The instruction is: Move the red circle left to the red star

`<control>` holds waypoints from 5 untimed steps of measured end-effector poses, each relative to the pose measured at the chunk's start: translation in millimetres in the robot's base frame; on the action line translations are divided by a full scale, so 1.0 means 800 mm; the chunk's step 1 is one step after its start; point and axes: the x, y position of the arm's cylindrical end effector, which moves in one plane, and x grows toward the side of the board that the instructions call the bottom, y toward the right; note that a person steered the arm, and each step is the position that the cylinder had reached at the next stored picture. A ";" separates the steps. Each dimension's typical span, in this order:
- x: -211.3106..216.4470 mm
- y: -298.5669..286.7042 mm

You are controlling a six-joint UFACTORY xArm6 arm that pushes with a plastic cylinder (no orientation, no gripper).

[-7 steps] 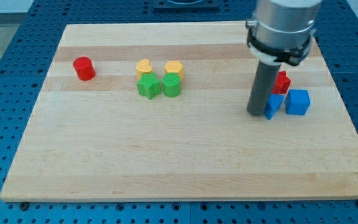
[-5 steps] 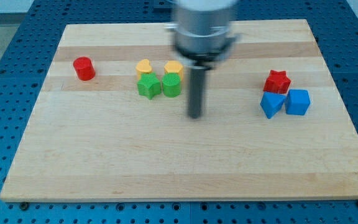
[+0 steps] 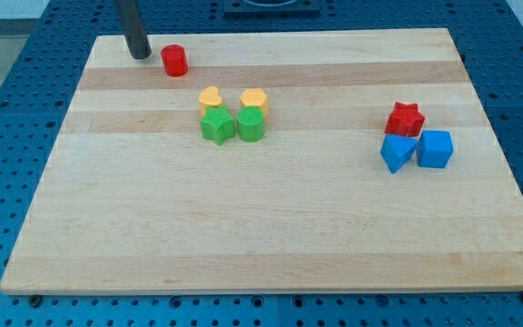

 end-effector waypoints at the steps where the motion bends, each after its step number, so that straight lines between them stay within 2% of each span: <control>1: 0.027 0.111; 2: 0.015 0.089; 3: -0.016 -0.011; 4: 0.066 0.007; 5: 0.052 0.124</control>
